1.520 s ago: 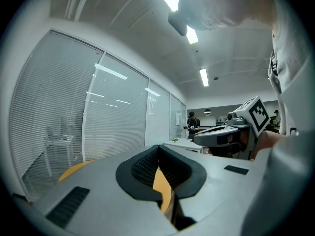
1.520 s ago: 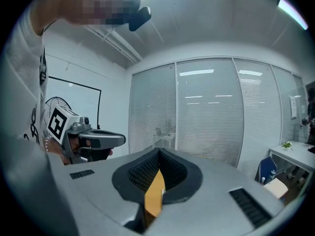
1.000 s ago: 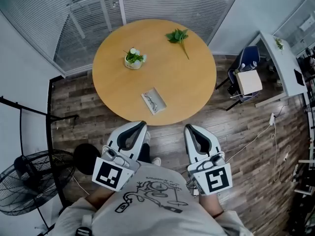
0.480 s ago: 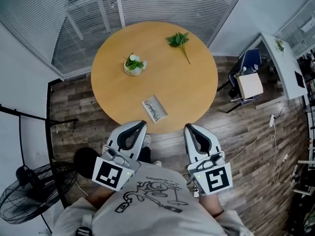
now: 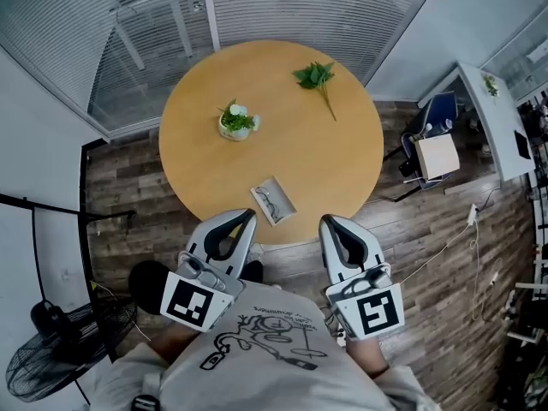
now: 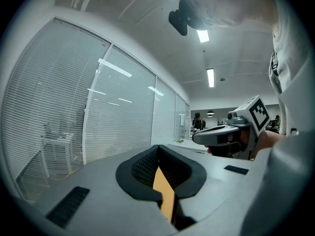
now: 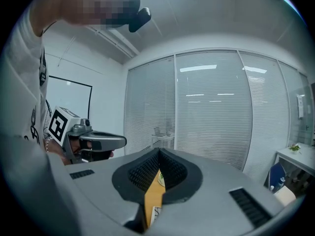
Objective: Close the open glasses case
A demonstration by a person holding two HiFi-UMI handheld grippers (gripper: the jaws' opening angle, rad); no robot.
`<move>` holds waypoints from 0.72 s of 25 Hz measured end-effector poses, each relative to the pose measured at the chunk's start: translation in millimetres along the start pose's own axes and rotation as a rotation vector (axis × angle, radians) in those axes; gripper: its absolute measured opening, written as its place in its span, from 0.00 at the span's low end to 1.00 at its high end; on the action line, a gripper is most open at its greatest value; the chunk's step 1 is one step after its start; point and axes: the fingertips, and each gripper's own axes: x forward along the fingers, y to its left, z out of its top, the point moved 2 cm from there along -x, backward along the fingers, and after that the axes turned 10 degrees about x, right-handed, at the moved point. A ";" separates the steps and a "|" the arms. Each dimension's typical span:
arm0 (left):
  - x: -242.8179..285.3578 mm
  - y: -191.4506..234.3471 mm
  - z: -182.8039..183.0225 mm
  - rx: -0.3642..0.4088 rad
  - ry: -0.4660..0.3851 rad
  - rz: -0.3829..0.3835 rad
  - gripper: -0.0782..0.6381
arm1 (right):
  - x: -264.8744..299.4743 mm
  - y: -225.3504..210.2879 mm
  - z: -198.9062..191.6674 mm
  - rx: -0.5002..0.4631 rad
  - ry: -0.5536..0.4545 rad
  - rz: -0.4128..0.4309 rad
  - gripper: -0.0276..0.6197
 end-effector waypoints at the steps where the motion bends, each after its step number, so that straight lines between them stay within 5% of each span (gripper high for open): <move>1: 2.0 4.5 -0.8 0.000 0.002 -0.001 0.14 | 3.7 -1.0 -2.7 -0.010 0.027 -0.001 0.05; 18: 39.6 69.4 -13.1 -0.010 0.005 -0.026 0.14 | 78.6 -8.2 1.6 -0.032 0.071 0.004 0.06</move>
